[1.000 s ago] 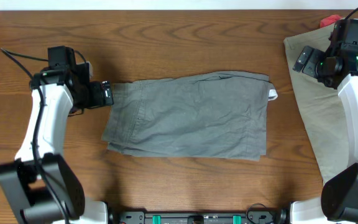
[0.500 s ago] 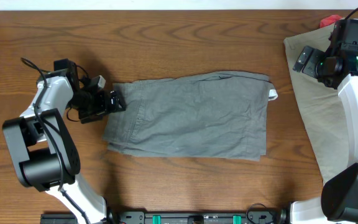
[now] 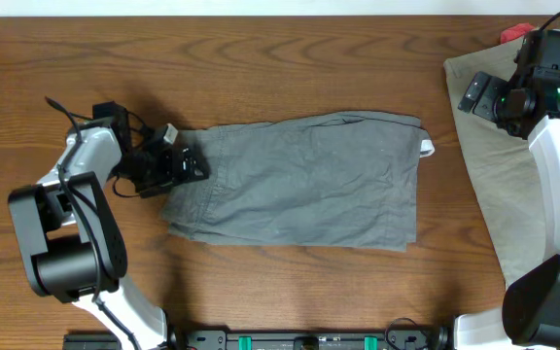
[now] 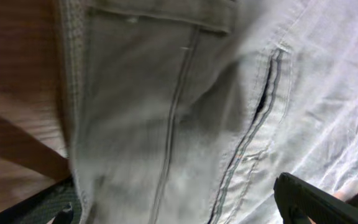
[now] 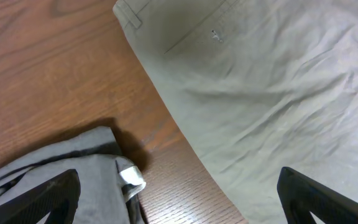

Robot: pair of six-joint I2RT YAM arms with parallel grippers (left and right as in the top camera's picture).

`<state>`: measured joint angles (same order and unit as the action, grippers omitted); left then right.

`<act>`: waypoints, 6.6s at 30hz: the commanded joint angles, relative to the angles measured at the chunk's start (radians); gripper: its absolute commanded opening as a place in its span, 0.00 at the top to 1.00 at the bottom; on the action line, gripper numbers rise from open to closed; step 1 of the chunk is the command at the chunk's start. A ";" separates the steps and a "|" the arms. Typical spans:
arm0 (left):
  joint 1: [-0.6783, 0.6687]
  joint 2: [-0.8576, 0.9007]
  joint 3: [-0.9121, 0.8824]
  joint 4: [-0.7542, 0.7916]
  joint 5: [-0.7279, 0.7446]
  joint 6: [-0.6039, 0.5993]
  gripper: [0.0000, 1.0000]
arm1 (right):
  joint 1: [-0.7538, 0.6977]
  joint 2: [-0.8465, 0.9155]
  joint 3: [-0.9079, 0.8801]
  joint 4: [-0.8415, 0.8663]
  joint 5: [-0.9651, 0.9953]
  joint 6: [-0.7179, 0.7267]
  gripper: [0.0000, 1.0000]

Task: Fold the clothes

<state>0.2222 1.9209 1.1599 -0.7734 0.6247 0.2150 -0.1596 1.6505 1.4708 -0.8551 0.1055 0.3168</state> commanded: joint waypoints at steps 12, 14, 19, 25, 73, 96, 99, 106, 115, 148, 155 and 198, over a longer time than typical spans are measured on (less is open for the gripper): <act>-0.079 0.062 -0.161 0.080 -0.030 0.015 0.37 | -0.002 0.005 0.006 -0.002 0.007 -0.016 0.01; -0.076 0.062 -0.159 0.080 -0.030 0.012 0.49 | -0.002 0.005 0.006 -0.001 0.007 -0.016 0.01; -0.076 0.061 -0.159 0.080 -0.031 -0.003 0.91 | -0.002 0.005 0.006 -0.002 0.007 -0.016 0.01; -0.076 0.061 -0.147 0.079 -0.031 -0.045 0.94 | -0.002 0.005 0.006 -0.002 0.007 -0.016 0.01; -0.586 -0.237 0.592 -0.503 -0.390 -0.457 0.94 | -0.002 0.005 0.006 -0.002 0.007 -0.016 0.01; -0.851 0.094 0.589 -0.290 -0.382 -0.487 0.87 | -0.002 0.005 0.006 -0.002 0.007 -0.016 0.01; -0.857 0.114 0.589 -0.292 -0.382 -0.487 0.32 | -0.002 0.005 0.006 -0.002 0.007 -0.016 0.01; -0.856 0.088 0.593 -0.327 -0.382 -0.486 0.10 | -0.002 0.005 0.006 -0.001 0.007 -0.016 0.01; -0.855 0.047 0.588 -0.335 -0.383 -0.481 0.02 | -0.002 0.005 0.006 -0.001 0.007 -0.016 0.01; -0.992 0.220 0.365 0.106 -0.171 -0.483 0.94 | -0.002 0.005 0.006 -0.001 0.007 -0.016 0.01; -0.962 0.056 0.378 0.053 -0.173 -0.478 0.92 | -0.002 0.005 0.006 -0.002 0.007 -0.016 0.01; -0.386 0.110 0.051 0.047 0.127 -0.161 0.01 | -0.002 0.005 0.006 -0.001 0.007 -0.016 0.01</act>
<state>-0.1345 2.0022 1.2495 -0.7387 0.7620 0.0498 -0.1596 1.6501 1.4708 -0.8555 0.1055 0.3168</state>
